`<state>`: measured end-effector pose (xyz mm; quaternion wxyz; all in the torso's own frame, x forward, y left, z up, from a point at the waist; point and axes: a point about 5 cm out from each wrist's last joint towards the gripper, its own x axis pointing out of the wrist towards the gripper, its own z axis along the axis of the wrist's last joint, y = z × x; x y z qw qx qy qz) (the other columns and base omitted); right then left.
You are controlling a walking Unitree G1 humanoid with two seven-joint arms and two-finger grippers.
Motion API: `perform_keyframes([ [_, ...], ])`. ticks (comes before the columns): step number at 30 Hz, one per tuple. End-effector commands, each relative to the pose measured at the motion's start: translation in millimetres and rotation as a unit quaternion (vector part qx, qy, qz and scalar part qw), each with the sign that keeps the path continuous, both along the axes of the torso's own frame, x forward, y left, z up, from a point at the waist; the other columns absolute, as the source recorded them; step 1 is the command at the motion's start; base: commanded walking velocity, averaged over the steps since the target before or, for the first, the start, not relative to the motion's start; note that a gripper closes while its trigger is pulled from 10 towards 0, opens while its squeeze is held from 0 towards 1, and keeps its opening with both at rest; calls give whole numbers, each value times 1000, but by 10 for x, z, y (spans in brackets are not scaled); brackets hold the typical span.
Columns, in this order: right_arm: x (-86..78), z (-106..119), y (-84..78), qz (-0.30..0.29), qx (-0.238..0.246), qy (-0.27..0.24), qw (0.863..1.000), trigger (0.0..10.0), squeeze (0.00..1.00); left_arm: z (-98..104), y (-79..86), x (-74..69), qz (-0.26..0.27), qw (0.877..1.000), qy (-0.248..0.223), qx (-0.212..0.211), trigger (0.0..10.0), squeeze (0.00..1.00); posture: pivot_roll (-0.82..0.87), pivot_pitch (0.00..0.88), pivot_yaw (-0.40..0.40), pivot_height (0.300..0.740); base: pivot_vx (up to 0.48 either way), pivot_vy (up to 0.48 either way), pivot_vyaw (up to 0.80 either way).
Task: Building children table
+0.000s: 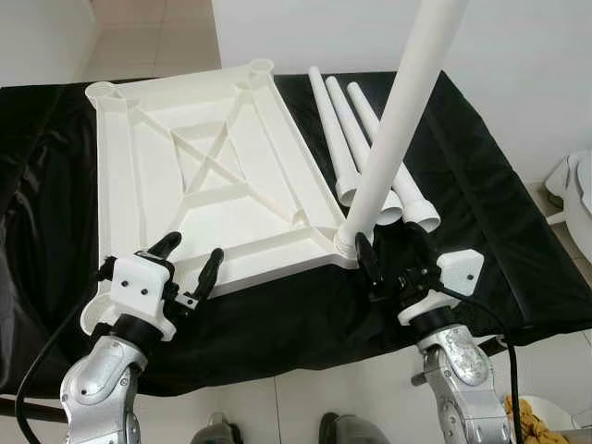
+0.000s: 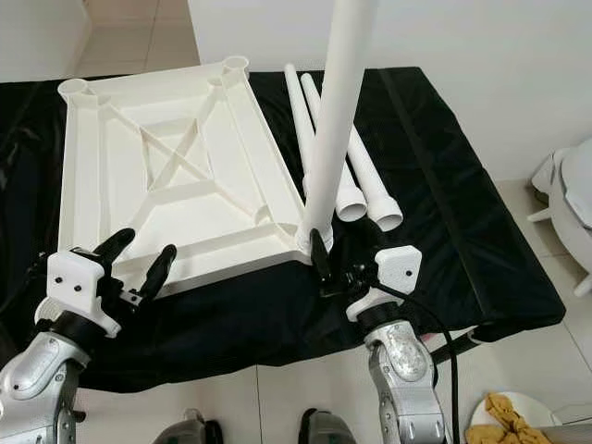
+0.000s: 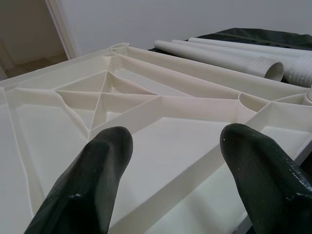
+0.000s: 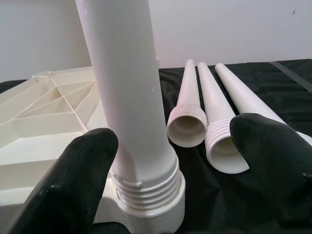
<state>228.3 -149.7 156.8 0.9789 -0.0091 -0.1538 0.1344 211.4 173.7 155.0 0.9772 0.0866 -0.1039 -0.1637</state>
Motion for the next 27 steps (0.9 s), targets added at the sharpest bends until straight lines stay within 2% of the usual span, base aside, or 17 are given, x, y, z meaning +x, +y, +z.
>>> perform_keyframes([
  [1,-33,-71,-13,3,-4,10,1000,10000,0,-80,34,-15,118,991,-1,-68,10000,0,20,121,35,740,0,0,0],
  [21,-36,-102,-24,-2,-5,12,1000,10000,0,-100,-1,41,111,991,11,-71,10000,0,7,126,43,740,0,0,0],
  [27,-36,-105,-33,-5,-6,12,1000,10000,0,-99,-8,53,109,991,16,-74,10000,0,8,126,43,740,-266,0,0],
])
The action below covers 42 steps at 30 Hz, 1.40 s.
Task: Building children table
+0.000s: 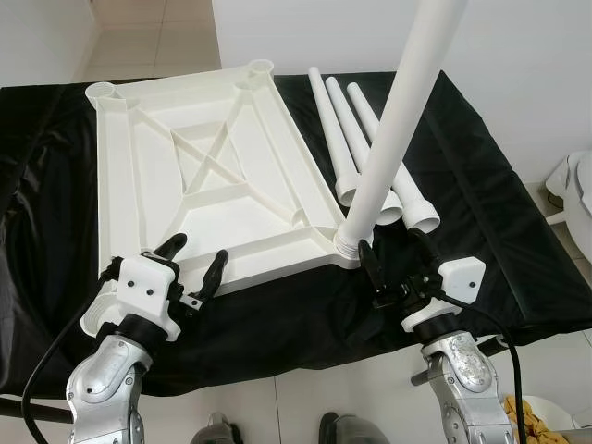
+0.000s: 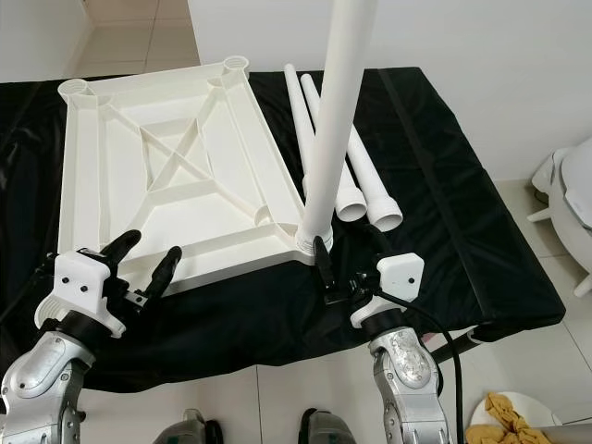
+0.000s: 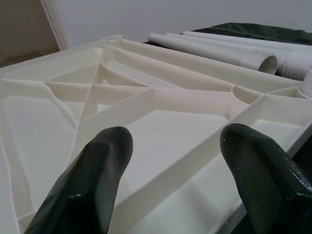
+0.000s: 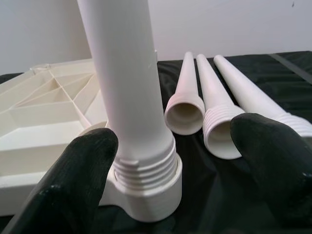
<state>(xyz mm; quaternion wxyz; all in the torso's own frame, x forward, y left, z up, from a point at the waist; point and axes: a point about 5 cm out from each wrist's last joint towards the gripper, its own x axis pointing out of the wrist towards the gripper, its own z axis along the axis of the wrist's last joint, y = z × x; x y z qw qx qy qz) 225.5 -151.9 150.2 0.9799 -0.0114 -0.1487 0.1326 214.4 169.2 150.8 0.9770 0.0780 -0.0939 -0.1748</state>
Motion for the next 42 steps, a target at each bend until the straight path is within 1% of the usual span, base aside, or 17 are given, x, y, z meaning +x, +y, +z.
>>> perform_keyframes([
  [1,-8,-39,-11,-2,-3,7,1000,10000,0,-57,37,23,120,990,6,-67,10000,0,8,126,43,740,-281,0,0],
  [17,-4,-57,-14,-3,-6,7,1000,10000,0,-37,26,42,118,991,5,-70,10000,0,10,124,44,740,-330,0,0],
  [26,-1,-64,-19,-1,-9,7,1000,10000,0,-26,47,54,119,990,0,-72,10000,0,13,118,40,740,0,0,0],
  [30,-8,-109,-26,3,-18,10,1000,10000,0,-76,54,51,115,992,5,-54,10000,0,15,116,36,740,0,0,0],
  [31,-12,-172,-50,2,-26,18,999,10000,0,-145,66,43,112,993,13,-42,10000,0,14,114,35,740,0,0,0],
  [32,-12,-172,-50,2,-26,18,999,10000,0,-145,66,43,112,993,13,-42,10000,0,14,114,35,740,0,0,0],
  [34,-26,-375,-138,-9,-46,47,998,10000,0,-339,100,21,105,993,41,-22,10000,0,14,112,34,740,0,0,0],
  [35,-26,-375,-138,-9,-46,47,998,10000,0,-339,100,21,105,993,41,-22,10000,0,14,112,34,740,0,0,0],
  [38,-51,-596,-229,-15,-61,82,995,10000,0,-574,103,-2,88,993,73,-6,10000,0,12,112,32,740,0,0,0],
  [39,-51,-596,-229,-15,-61,82,995,10000,0,-574,103,-2,88,993,73,-6,10000,0,12,112,32,740,0,0,0],
  [40,-53,-647,-248,-16,-63,91,994,10000,0,-628,102,-3,85,993,82,-4,10000,0,12,112,32,740,0,0,0],
  [41,-60,-817,-315,-22,-76,118,990,10000,0,-822,107,-8,78,991,109,11,10000,0,8,113,32,740,0,0,0],
  [42,-60,-817,-315,-22,-76,118,990,10000,0,-822,107,-8,78,991,109,11,10000,0,8,113,32,740,0,0,0],
])
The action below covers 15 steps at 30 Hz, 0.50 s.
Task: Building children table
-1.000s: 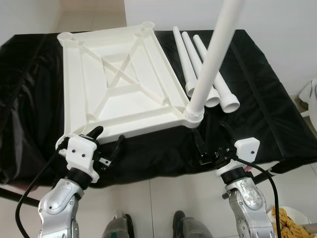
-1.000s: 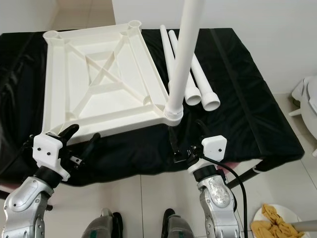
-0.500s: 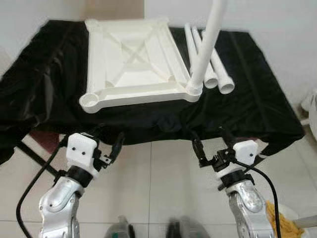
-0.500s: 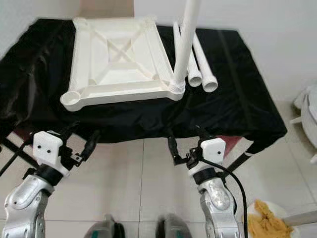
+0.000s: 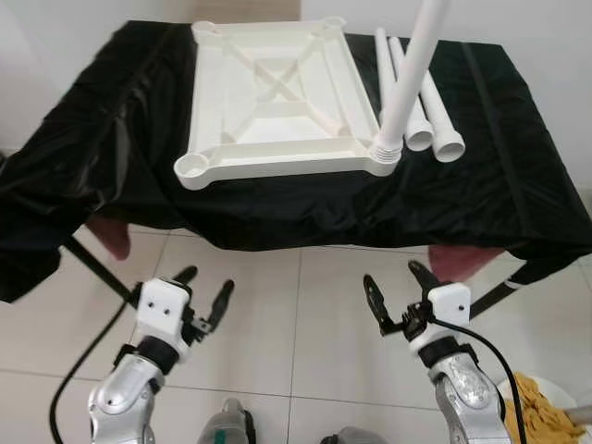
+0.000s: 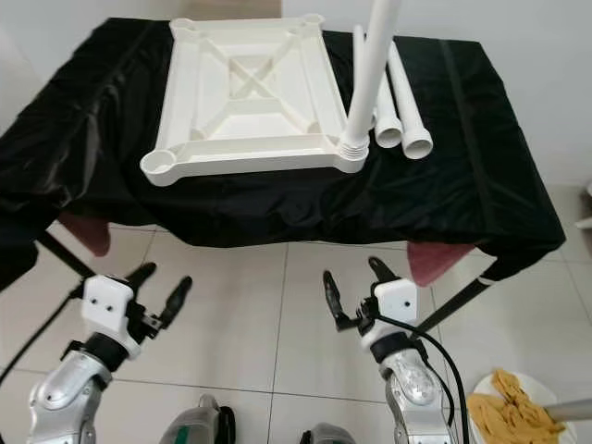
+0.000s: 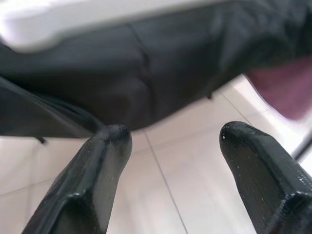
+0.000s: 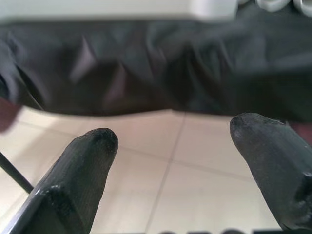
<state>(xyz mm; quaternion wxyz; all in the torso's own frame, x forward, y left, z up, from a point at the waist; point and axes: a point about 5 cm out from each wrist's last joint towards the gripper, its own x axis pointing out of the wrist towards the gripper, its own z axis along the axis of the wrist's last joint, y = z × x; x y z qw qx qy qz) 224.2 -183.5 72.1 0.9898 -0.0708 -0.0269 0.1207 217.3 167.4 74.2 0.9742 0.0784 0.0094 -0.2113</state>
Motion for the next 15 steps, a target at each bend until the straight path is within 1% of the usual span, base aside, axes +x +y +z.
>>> perform_keyframes([
  [1,-49,-133,-29,-2,-8,24,1000,10000,0,-144,138,-33,108,994,7,21,10000,0,8,113,30,740,0,0,0],
  [2,-53,-196,-48,-4,-11,36,999,10000,0,-199,148,-32,108,993,9,35,10000,0,8,113,30,740,0,0,0],
  [4,-58,-329,-89,-11,-11,63,998,10000,0,-358,149,-30,111,993,38,29,10000,0,5,116,32,740,0,0,0],
  [5,-67,-424,-111,-15,-13,82,996,10000,0,-512,155,-57,107,991,74,22,10000,0,1,114,31,740,0,0,0],
  [6,-67,-424,-111,-15,-13,82,996,10000,0,-512,155,-57,107,991,74,22,10000,0,1,114,31,740,0,0,0],
  [8,-89,-569,-149,-25,-24,110,993,10000,0,-737,186,-125,107,986,121,33,10000,0,-2,115,32,740,0,0,0],
  [9,-95,-611,-159,-28,-28,116,992,10000,0,-799,197,-146,106,985,132,39,10000,0,-2,115,32,740,0,0,0],
  [10,-103,-649,-165,-30,-27,124,991,10000,0,-851,206,-165,105,983,145,34,10000,0,-1,117,35,740,0,0,0],
  [11,-103,-649,-165,-30,-27,124,991,10000,0,-851,206,-165,105,983,145,34,10000,0,-1,117,35,740,0,0,0],
  [12,-118,-702,-172,-34,-24,137,990,10000,0,-905,225,-183,111,981,157,35,10000,0,-3,117,35,740,0,0,0],
  [13,-157,-828,-179,-39,-8,171,984,10000,0,-1009,259,-214,120,975,184,31,10000,0,-14,118,41,740,0,0,0],
  [14,-187,-915,-183,-46,-6,194,980,10000,0,-1078,280,-230,129,970,202,38,10000,0,-13,120,43,740,0,0,0],
  [15,-187,-915,-183,-46,-6,194,980,10000,0,-1078,280,-230,129,970,202,38,10000,0,-13,120,43,740,0,0,0],
])
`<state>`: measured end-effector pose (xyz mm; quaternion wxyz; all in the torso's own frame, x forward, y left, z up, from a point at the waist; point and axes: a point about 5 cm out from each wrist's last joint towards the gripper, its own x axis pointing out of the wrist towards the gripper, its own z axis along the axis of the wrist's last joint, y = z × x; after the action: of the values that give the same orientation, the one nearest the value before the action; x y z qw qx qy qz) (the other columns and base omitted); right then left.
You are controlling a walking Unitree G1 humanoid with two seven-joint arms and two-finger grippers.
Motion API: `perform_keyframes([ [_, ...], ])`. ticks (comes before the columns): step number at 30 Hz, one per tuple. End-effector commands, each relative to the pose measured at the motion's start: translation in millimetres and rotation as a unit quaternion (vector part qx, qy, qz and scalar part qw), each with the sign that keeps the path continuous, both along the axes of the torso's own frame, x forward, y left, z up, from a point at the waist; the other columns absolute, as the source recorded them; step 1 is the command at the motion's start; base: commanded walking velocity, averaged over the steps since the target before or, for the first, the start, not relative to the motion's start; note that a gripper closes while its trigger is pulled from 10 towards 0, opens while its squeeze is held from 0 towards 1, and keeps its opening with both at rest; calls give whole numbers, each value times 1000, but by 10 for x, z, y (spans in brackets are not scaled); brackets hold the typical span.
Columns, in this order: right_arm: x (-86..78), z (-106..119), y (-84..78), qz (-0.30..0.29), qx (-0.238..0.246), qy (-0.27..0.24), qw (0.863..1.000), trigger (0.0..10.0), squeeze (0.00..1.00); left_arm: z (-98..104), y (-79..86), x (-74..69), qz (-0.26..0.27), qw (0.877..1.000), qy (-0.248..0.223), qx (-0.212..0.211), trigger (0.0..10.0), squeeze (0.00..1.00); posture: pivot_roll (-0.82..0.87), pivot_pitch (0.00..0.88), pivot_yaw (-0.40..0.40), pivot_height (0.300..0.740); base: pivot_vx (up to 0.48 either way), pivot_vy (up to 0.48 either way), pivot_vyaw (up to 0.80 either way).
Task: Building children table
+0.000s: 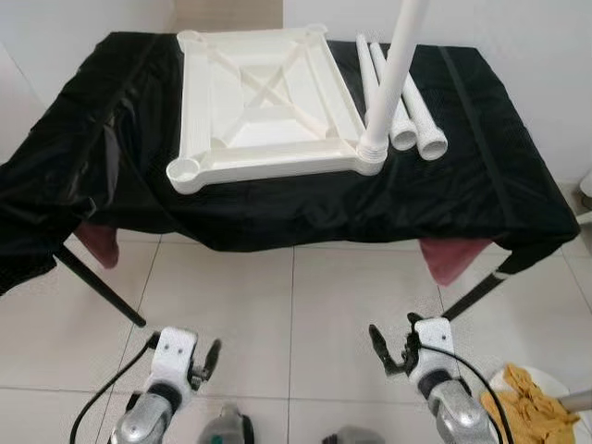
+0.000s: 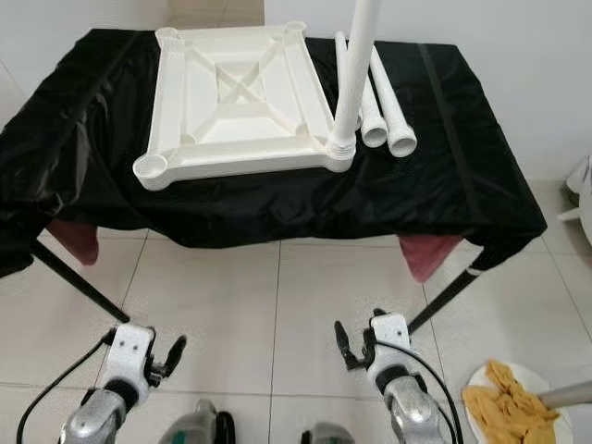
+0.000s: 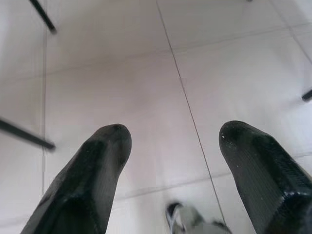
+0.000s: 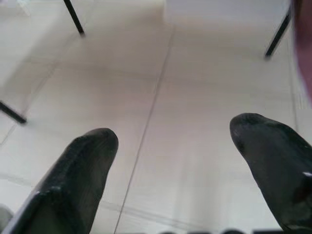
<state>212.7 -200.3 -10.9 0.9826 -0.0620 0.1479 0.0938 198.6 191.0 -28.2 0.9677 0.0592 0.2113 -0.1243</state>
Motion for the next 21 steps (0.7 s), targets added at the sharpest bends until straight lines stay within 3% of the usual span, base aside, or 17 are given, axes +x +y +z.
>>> perform_keyframes([
  [1,-94,-140,-16,-14,5,36,999,10000,0,-99,57,-54,32,999,22,22,10000,0,-13,120,43,740,0,0,0],
  [3,-152,-302,-46,-41,-1,84,996,10000,0,-251,91,-108,47,996,74,20,10000,0,-15,119,45,740,0,0,0],
  [7,-180,-398,-62,-60,11,119,991,10000,0,-330,117,-129,46,993,101,45,10000,0,-19,119,48,740,0,0,0],
  [11,-264,-545,-48,-59,-11,184,981,10000,0,-419,124,-133,44,983,139,115,10000,0,-22,101,23,740,0,0,0],
  [21,-443,-685,-80,-57,-38,248,966,10000,0,-503,74,-179,88,974,185,95,10000,0,12,72,-14,740,0,0,0],
])
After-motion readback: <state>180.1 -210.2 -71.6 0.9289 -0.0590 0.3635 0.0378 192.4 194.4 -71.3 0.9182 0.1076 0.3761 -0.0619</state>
